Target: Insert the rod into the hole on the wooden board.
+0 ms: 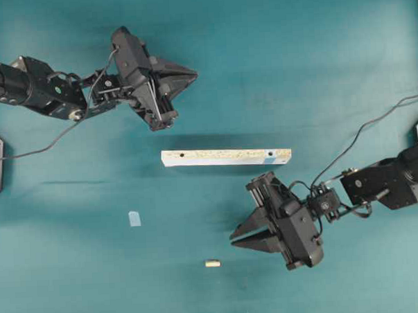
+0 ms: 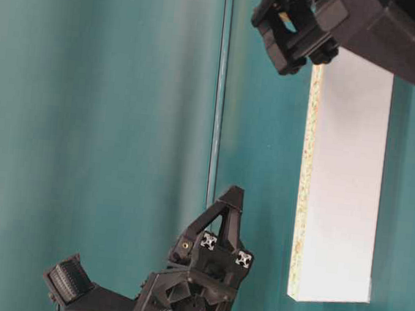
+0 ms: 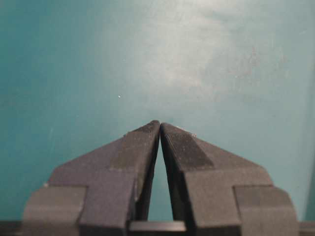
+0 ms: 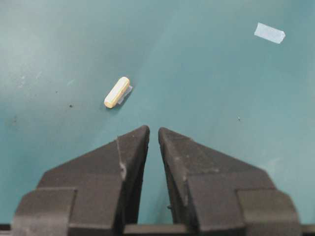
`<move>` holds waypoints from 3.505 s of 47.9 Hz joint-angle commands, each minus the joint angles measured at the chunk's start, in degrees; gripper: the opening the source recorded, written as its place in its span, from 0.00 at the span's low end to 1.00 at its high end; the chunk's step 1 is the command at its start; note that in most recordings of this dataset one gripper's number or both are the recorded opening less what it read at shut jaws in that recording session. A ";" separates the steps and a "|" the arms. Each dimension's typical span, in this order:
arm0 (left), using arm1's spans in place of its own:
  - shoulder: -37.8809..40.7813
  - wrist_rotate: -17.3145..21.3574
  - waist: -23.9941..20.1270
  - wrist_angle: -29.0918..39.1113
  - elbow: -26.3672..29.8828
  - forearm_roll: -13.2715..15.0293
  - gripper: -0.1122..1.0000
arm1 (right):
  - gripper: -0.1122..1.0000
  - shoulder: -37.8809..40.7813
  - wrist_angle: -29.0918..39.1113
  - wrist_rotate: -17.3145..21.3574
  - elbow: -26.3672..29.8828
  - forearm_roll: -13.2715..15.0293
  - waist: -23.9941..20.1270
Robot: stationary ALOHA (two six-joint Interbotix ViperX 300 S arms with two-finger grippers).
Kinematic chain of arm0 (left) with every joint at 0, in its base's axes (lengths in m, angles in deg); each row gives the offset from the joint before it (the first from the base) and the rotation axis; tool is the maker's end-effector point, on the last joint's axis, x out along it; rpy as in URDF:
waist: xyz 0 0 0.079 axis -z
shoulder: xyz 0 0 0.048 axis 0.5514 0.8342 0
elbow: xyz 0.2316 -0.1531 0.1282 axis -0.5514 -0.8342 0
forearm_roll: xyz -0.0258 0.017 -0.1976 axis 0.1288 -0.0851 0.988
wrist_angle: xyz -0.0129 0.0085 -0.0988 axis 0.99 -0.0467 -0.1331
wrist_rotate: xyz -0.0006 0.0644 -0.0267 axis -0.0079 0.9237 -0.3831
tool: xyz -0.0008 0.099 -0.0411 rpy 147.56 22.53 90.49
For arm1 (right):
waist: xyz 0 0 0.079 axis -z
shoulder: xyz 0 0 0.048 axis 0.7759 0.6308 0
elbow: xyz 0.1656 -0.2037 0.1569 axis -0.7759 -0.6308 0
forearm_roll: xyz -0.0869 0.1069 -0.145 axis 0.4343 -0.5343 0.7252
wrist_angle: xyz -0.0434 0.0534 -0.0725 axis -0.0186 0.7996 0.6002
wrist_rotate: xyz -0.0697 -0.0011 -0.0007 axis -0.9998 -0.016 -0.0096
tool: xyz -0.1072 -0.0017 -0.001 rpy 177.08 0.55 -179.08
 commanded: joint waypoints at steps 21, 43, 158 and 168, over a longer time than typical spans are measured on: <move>-10.46 3.34 0.35 12.39 2.20 -2.46 0.18 | 0.10 -10.63 23.20 1.32 5.45 0.62 -0.35; -18.46 3.34 5.36 27.95 3.25 -2.64 0.66 | 0.10 -16.35 36.74 1.41 6.06 0.62 -0.35; -9.23 2.72 15.38 34.37 6.77 -2.55 1.00 | 0.90 3.25 90.70 34.63 46.93 -3.52 -2.20; -9.23 2.64 15.47 34.37 6.06 -2.55 1.00 | 0.90 5.54 90.09 34.63 48.52 -3.69 -2.99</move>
